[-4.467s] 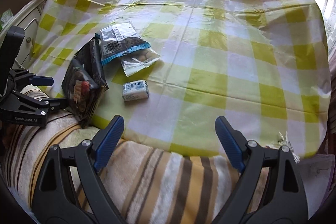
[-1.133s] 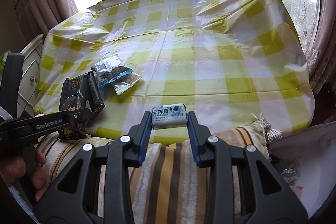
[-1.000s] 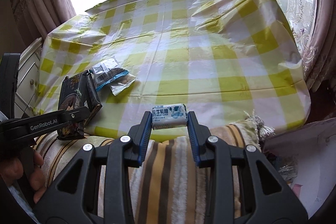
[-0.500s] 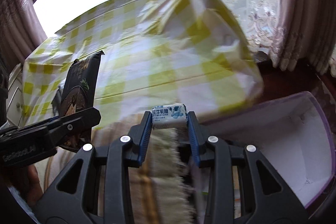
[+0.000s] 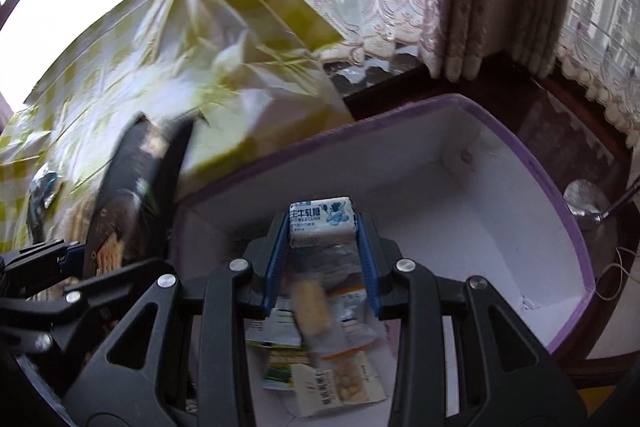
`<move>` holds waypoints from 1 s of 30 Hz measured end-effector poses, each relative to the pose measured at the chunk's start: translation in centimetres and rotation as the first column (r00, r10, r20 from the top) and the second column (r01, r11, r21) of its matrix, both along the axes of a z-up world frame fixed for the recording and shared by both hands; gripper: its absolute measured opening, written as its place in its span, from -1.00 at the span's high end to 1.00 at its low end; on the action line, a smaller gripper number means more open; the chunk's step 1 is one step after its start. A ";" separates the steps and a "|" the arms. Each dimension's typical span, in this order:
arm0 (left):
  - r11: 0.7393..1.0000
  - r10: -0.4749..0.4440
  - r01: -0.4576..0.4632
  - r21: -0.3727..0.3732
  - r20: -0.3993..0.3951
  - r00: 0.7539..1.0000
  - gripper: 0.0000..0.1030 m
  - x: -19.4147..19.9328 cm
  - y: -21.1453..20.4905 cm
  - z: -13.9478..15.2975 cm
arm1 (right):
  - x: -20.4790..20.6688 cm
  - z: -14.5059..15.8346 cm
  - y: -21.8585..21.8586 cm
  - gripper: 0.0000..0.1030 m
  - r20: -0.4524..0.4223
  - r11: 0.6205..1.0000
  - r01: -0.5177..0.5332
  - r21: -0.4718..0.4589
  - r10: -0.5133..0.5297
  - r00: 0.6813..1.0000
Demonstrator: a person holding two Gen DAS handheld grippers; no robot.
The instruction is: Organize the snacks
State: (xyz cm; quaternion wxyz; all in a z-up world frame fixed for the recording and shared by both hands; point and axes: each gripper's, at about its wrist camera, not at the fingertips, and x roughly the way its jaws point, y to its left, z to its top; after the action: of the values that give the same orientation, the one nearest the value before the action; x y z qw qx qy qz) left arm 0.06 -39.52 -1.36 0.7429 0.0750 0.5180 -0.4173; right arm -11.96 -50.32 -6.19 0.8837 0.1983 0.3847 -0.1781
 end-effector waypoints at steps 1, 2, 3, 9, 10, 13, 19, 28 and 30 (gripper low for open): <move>1.000 -0.011 0.011 0.007 -0.006 1.000 0.13 -0.2 -0.5 -0.2 | 0.0 -0.2 -0.4 0.26 -0.005 1.000 0.009 0.005 -0.009 1.000; 1.000 -0.021 0.021 0.011 -0.011 1.000 0.13 -0.3 -0.9 -0.3 | -0.2 -0.4 -0.8 0.26 -0.007 1.000 0.017 0.009 -0.017 1.000; 0.999 -0.029 0.030 0.017 -0.013 0.999 0.13 -0.6 -1.1 -0.4 | -0.3 -0.5 -1.2 0.26 -0.010 1.000 0.026 0.012 -0.026 1.000; 0.999 -0.007 0.009 0.035 -0.050 0.999 0.10 -0.2 -1.2 -1.2 | -0.6 -0.7 -2.1 -0.15 -0.019 0.998 0.049 0.028 -0.049 0.999; 0.999 0.003 -0.001 0.032 -0.055 0.998 0.09 -0.1 -0.9 -1.2 | -0.6 -0.8 -2.2 -0.51 -0.022 0.998 0.056 0.030 -0.055 0.998; 1.000 0.015 -0.014 0.018 -0.050 0.999 0.06 -0.1 -0.4 -1.2 | -0.7 -0.7 -2.1 -0.59 -0.012 0.998 0.061 0.030 -0.061 0.998; 0.999 0.043 -0.043 -0.029 0.017 0.999 0.06 0.4 2.1 0.3 | -0.8 -0.3 -1.9 -0.59 -0.004 0.999 0.050 0.022 -0.050 0.999; 0.977 0.199 -0.194 -0.083 0.053 0.979 0.06 3.1 7.4 2.0 | 0.2 1.8 1.4 -0.59 0.017 0.998 -0.024 -0.055 0.025 1.000; 0.966 0.243 -0.237 -0.099 0.057 0.968 0.06 3.7 9.1 2.4 | 0.7 2.1 2.6 -0.59 0.019 0.997 -0.052 -0.057 0.053 0.998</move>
State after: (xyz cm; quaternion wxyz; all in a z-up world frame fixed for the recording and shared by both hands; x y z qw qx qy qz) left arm 3.78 -30.45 1.02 0.8080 -0.0081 0.4777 -0.3448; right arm -11.22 -47.75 -4.07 0.8973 0.1649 0.3754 -0.1636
